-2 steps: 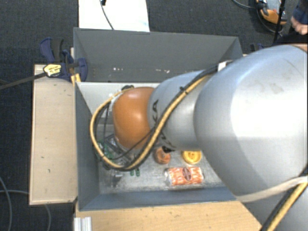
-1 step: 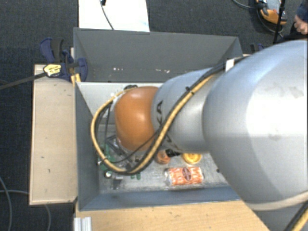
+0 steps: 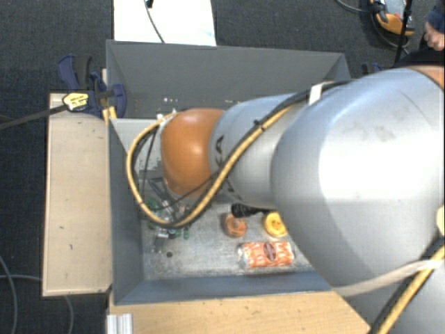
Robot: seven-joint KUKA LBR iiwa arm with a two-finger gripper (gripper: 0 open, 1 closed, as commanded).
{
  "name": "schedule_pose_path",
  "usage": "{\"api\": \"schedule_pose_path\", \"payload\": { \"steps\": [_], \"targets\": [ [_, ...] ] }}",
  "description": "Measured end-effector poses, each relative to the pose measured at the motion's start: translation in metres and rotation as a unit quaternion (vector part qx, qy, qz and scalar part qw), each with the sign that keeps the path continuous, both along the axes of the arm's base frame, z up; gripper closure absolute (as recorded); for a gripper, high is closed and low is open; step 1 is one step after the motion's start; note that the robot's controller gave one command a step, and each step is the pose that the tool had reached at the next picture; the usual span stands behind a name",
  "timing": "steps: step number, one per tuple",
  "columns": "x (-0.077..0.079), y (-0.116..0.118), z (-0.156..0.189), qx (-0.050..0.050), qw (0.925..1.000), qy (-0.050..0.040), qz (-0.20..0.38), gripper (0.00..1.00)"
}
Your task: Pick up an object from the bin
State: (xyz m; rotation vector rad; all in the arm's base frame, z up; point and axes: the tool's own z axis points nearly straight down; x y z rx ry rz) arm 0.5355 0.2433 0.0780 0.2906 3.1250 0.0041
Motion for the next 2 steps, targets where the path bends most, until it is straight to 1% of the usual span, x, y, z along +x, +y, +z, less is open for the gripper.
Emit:
{"api": "schedule_pose_path", "payload": {
  "steps": [1,2],
  "targets": [
    [-0.0492,0.0067,-0.0051,-0.002,1.0,-0.0014,0.008,1.0],
    [-0.0492,0.0067,-0.0051,-0.002,1.0,-0.0014,0.008,1.0]
  ]
}}
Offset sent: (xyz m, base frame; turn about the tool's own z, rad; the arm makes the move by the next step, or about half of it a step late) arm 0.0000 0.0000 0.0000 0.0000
